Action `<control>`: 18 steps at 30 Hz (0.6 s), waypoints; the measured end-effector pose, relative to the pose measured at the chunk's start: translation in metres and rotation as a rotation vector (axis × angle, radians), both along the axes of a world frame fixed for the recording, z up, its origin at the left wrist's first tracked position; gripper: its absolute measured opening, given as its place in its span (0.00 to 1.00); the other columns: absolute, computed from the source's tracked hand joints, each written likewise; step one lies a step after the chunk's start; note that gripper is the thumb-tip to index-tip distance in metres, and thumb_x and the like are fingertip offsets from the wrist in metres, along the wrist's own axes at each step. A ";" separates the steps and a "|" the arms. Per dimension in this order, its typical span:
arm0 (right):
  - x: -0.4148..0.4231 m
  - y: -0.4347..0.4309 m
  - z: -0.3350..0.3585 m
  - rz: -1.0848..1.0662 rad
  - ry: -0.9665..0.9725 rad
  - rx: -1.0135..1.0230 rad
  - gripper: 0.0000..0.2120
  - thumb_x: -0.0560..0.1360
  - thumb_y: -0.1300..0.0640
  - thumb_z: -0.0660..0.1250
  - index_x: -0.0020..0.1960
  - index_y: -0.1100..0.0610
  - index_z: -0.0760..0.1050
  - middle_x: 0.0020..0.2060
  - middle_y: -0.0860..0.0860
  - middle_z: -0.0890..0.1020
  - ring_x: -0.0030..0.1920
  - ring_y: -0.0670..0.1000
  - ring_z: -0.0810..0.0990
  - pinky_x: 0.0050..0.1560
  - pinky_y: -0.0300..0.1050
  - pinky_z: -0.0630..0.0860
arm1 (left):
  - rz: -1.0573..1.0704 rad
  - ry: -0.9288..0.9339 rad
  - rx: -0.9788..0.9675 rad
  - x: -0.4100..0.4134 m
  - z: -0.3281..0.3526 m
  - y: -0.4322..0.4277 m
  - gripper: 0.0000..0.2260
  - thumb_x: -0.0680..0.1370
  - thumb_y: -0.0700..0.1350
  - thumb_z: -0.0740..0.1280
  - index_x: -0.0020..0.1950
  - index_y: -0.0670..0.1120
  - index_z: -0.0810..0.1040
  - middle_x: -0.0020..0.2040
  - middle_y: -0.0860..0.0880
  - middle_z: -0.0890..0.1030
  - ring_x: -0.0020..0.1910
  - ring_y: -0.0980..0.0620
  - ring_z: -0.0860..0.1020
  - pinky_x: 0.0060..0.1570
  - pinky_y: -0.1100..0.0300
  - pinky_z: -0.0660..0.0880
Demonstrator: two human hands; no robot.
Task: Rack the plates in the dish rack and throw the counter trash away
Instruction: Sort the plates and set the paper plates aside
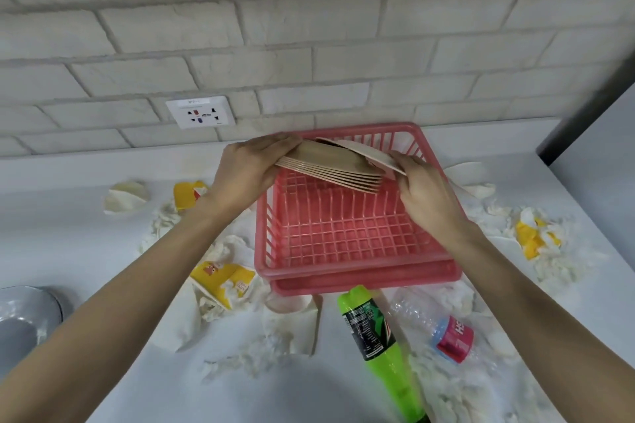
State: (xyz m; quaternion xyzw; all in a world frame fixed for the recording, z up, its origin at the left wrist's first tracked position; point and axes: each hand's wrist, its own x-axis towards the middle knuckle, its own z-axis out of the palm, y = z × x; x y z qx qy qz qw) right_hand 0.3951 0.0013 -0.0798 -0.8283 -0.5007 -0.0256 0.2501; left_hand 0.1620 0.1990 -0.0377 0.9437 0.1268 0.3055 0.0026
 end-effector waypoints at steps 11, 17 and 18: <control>-0.026 -0.005 -0.021 0.015 -0.020 -0.040 0.25 0.73 0.70 0.60 0.70 0.60 0.70 0.62 0.59 0.76 0.62 0.62 0.75 0.58 0.60 0.76 | 0.059 -0.249 -0.058 -0.118 0.015 -0.033 0.20 0.72 0.29 0.65 0.63 0.38 0.80 0.62 0.48 0.80 0.64 0.60 0.77 0.64 0.67 0.71; -0.045 -0.015 -0.040 0.078 -0.064 -0.170 0.34 0.64 0.76 0.65 0.69 0.61 0.71 0.64 0.60 0.74 0.65 0.62 0.71 0.63 0.60 0.71 | 0.203 -0.405 -0.228 -0.156 0.005 -0.031 0.19 0.74 0.32 0.68 0.64 0.41 0.81 0.61 0.76 0.73 0.58 0.76 0.73 0.57 0.76 0.69; -0.045 -0.015 -0.039 0.077 -0.037 -0.186 0.35 0.63 0.77 0.65 0.69 0.61 0.71 0.65 0.60 0.73 0.65 0.63 0.71 0.64 0.59 0.71 | 0.213 -0.423 -0.247 -0.160 0.005 -0.031 0.18 0.75 0.33 0.69 0.64 0.42 0.81 0.61 0.78 0.72 0.57 0.76 0.73 0.56 0.75 0.70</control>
